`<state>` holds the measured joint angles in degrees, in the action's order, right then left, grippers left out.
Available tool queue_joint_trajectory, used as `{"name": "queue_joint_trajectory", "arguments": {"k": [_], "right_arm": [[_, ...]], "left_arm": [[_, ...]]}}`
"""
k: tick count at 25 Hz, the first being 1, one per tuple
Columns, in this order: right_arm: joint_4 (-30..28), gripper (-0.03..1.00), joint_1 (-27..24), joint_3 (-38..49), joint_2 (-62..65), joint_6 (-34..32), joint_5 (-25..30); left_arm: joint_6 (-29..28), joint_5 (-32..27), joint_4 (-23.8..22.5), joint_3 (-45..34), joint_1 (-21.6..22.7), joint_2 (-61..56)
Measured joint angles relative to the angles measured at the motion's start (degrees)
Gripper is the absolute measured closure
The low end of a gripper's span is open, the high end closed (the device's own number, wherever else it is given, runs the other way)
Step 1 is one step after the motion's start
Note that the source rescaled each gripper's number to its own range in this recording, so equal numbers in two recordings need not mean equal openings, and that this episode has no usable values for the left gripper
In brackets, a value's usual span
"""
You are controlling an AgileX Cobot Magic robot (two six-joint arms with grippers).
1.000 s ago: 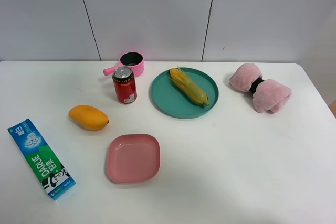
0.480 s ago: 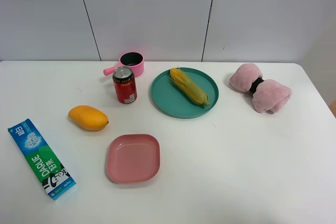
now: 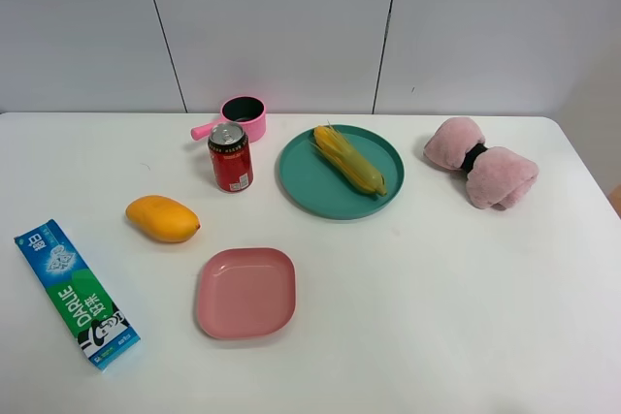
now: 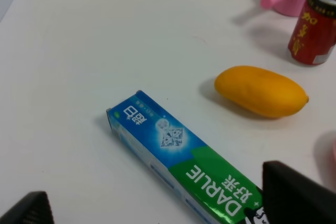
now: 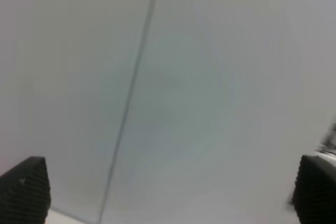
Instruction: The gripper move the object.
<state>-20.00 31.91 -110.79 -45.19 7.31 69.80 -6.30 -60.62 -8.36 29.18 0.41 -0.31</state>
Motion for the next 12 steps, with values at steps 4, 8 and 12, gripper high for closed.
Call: {"name": "queue_joint_trajectory", "arguments": {"k": [4, 8, 12], "right_arm": [[7.41, -0.03, -13.48, 8.5, 7.8, 2.19, -0.1], [10.12, -0.03, -24.6, 23.63, 17.57, 2.53, -0.1], [12.05, -0.03, -32.55, 40.51, 27.02, 1.84, 0.07]], "left_arm": [[0.0, 0.0, 0.0, 0.0, 0.0, 0.0], [0.0, 0.0, 0.0, 0.0, 0.0, 0.0], [0.0, 0.0, 0.0, 0.0, 0.0, 0.0]]}}
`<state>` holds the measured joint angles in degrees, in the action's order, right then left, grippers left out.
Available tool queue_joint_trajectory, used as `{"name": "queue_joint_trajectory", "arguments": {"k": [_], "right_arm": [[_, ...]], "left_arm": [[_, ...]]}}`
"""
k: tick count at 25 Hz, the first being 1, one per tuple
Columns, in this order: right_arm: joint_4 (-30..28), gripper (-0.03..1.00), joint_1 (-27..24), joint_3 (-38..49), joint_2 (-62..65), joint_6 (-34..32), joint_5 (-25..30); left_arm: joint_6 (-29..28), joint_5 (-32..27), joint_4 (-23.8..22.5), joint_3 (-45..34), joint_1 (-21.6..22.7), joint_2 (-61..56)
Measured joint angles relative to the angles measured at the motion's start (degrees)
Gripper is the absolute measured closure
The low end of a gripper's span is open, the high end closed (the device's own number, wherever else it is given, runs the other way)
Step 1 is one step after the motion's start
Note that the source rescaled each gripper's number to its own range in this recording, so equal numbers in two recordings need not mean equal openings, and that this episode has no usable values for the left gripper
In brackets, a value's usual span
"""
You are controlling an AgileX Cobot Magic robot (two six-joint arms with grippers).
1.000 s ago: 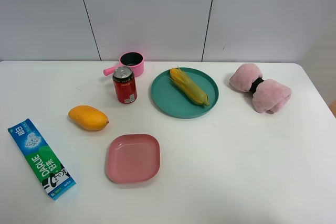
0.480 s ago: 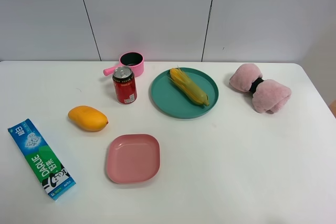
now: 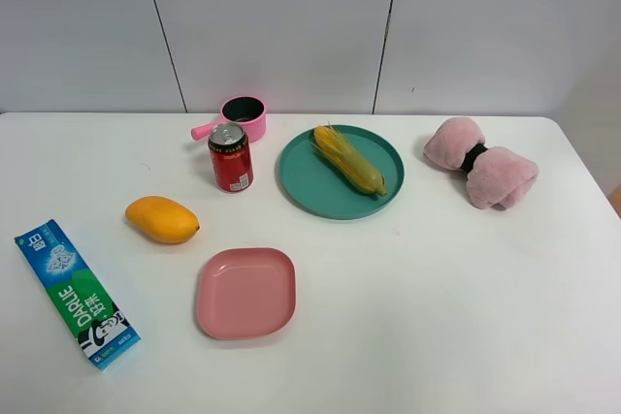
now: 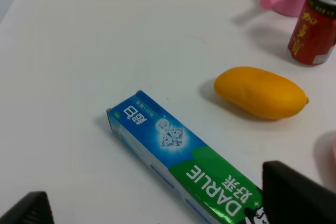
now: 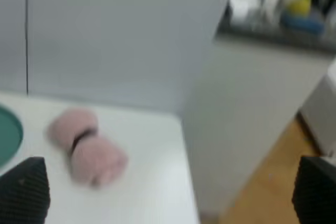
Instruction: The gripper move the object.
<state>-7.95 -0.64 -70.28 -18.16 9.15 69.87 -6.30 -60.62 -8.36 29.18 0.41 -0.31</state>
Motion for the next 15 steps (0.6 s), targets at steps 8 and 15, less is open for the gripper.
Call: {"name": "queue_joint_trajectory", "arguments": {"k": [8, 15], "right_arm": [[4.78, -0.03, -2.12, 26.72, 12.94, -6.37, -3.11], [5.93, -0.03, 0.05, 36.89, 17.47, -9.15, -5.21]], "left_arm": [[0.0, 0.0, 0.0, 0.0, 0.0, 0.0], [0.0, 0.0, 0.0, 0.0, -0.11, 0.0]]}}
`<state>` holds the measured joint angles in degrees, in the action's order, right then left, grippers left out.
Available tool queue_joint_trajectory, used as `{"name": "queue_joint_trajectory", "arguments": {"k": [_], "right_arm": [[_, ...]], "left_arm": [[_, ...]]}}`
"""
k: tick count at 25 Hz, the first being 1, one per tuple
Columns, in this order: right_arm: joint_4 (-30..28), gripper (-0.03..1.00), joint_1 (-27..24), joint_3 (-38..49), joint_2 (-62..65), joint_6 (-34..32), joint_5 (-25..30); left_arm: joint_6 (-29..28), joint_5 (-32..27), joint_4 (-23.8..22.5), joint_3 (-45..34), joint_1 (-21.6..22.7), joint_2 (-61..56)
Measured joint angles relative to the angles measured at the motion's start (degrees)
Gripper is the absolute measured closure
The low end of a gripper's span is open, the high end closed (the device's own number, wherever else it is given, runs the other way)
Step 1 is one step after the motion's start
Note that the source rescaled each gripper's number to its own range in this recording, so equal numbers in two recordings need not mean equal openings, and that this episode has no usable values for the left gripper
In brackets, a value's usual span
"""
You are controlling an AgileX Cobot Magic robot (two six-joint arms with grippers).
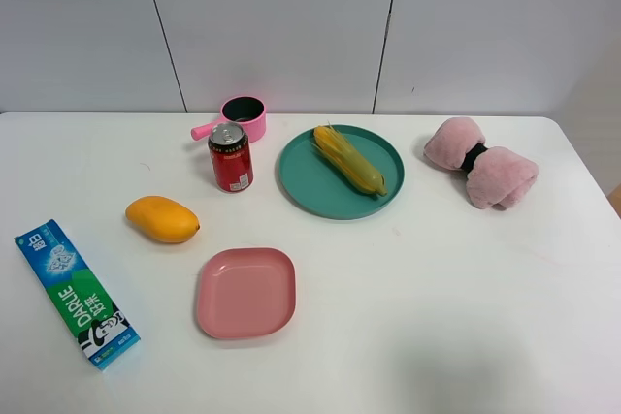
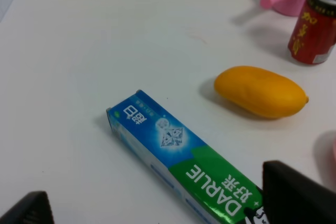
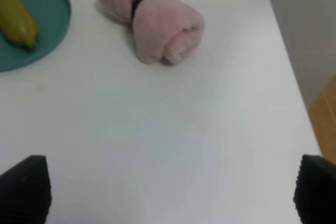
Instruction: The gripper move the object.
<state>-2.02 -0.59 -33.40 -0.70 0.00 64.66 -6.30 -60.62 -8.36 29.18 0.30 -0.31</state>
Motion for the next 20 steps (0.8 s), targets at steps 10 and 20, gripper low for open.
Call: {"name": "queue_joint_trajectory", "arguments": {"k": [10, 20], "right_arm": [[0.43, -0.03, 3.63, 4.39, 0.87, -1.87, -2.68], [0.5, -0.02, 3.97, 4.44, 0.87, -1.82, -3.69]], "left_arm": [[0.0, 0.0, 0.0, 0.0, 0.0, 0.0], [0.0, 0.0, 0.0, 0.0, 0.0, 0.0]]}}
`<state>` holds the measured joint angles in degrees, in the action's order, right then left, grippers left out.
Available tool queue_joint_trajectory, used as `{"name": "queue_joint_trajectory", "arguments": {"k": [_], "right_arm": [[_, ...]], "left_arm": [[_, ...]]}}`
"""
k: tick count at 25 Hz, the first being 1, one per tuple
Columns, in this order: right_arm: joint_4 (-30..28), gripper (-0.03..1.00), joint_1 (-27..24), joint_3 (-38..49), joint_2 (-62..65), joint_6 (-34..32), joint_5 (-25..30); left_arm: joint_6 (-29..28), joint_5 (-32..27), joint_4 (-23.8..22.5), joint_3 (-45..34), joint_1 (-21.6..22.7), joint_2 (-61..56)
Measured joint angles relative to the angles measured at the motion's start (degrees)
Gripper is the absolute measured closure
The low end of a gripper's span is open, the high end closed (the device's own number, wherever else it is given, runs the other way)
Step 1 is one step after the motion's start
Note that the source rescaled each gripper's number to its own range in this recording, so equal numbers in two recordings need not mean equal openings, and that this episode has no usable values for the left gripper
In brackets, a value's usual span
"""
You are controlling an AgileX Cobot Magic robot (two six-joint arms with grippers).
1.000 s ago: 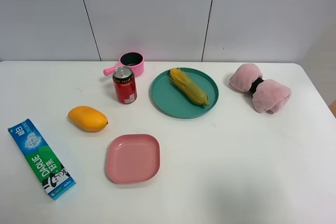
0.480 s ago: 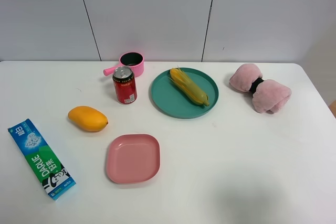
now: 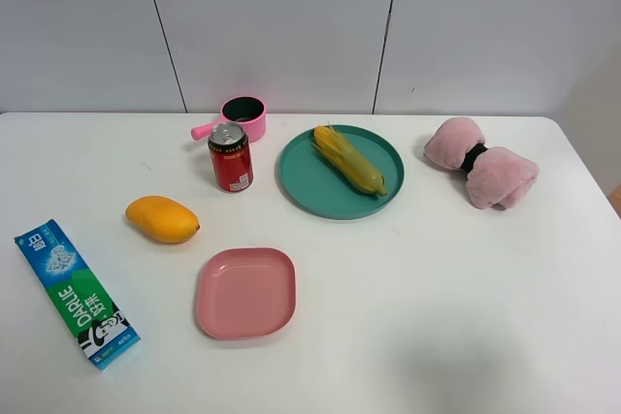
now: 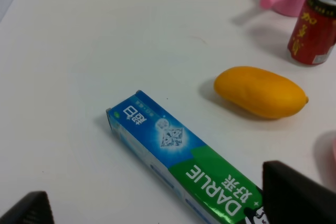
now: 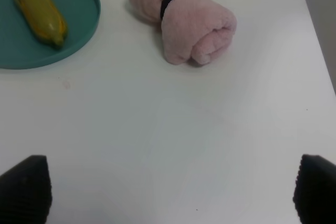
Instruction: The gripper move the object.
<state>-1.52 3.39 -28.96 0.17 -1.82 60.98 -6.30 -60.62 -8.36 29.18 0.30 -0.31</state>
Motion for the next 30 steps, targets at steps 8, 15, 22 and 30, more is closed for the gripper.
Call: {"name": "queue_joint_trajectory", "arguments": {"k": [8, 15, 22, 30], "right_arm": [[0.0, -0.01, 0.0, 0.4, 0.0, 0.0, -0.18], [0.0, 0.0, 0.0, 0.4, 0.0, 0.0, -0.18], [0.0, 0.0, 0.0, 0.4, 0.0, 0.0, -0.18], [0.0, 0.0, 0.0, 0.4, 0.0, 0.0, -0.18]], "left_arm": [[0.0, 0.0, 0.0, 0.0, 0.0, 0.0], [0.0, 0.0, 0.0, 0.0, 0.0, 0.0], [0.0, 0.0, 0.0, 0.0, 0.0, 0.0], [0.0, 0.0, 0.0, 0.0, 0.0, 0.0]]}}
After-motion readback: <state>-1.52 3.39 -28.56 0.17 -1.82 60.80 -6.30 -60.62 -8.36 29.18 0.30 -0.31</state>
